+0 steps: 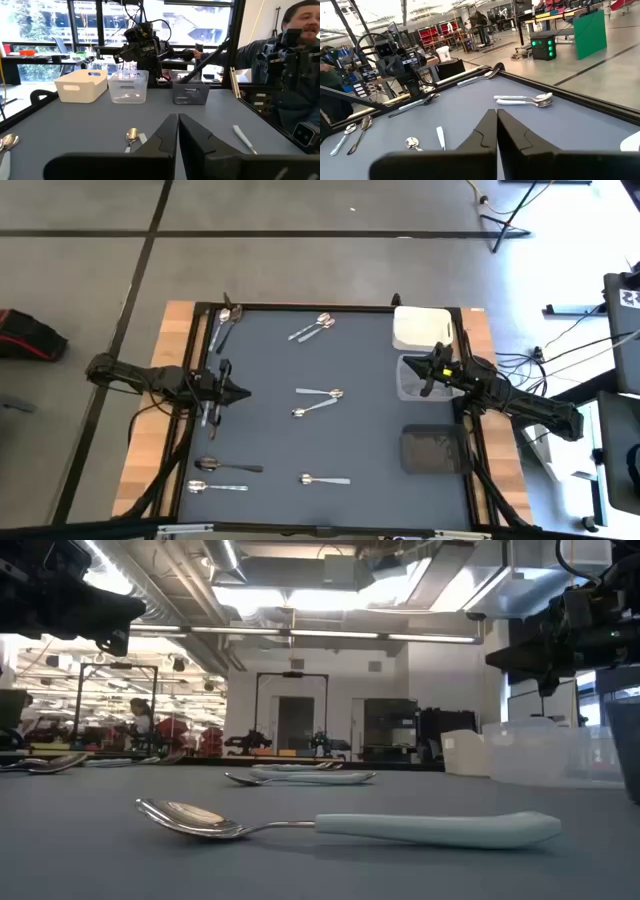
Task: Sort silverware by color (type)
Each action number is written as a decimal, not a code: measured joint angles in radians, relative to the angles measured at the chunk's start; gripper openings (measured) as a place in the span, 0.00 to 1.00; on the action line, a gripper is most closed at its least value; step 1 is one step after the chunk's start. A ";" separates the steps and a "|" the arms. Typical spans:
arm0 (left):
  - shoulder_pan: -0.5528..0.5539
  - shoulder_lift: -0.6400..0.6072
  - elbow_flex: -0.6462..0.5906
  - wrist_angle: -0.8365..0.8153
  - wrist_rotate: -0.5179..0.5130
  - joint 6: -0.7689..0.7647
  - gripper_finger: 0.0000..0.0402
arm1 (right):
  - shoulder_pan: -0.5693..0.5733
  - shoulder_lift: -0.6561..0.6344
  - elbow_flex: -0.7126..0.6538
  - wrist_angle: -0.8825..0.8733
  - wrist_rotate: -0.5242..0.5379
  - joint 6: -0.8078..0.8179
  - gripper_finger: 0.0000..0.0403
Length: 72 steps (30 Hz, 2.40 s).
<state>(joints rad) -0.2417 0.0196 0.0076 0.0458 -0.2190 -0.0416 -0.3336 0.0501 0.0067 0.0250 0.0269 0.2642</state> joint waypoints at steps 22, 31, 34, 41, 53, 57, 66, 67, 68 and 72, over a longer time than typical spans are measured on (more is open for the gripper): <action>0.000 0.000 0.000 0.000 0.000 0.000 0.03 | 0.000 0.000 0.000 0.000 0.000 0.000 0.01; 0.000 0.000 0.000 0.000 0.000 0.000 0.03 | 0.000 0.000 0.000 0.000 0.000 0.000 0.01; 0.000 0.000 0.000 0.000 0.000 0.000 0.03 | 0.000 0.000 0.000 0.000 0.000 0.000 0.01; 0.000 0.000 0.000 0.000 0.000 0.000 0.03 | 0.000 0.000 0.000 0.000 0.000 0.000 0.01; 0.000 0.000 0.000 0.000 0.000 0.000 0.03 | 0.000 0.000 0.000 0.000 0.000 0.000 0.01; 0.000 0.000 0.000 0.010 -0.022 -0.017 0.03 | 0.000 0.000 0.000 0.000 0.000 0.000 0.01; 0.000 0.000 0.000 0.016 -0.143 0.023 0.03 | 0.000 0.000 0.000 0.004 0.000 0.000 0.01; 0.000 0.000 0.000 0.016 -0.140 0.023 0.03 | 0.000 0.000 0.000 0.014 0.001 0.000 0.01; 0.000 0.000 0.000 0.016 -0.137 0.023 0.03 | 0.000 0.000 0.000 0.026 0.001 0.000 0.01; 0.000 0.000 0.000 0.029 -0.148 0.026 0.03 | 0.000 0.000 0.000 0.040 0.001 0.000 0.01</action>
<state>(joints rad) -0.2413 0.0193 0.0076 0.0744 -0.3671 -0.0158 -0.3339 0.0502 0.0067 0.0649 0.0280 0.2646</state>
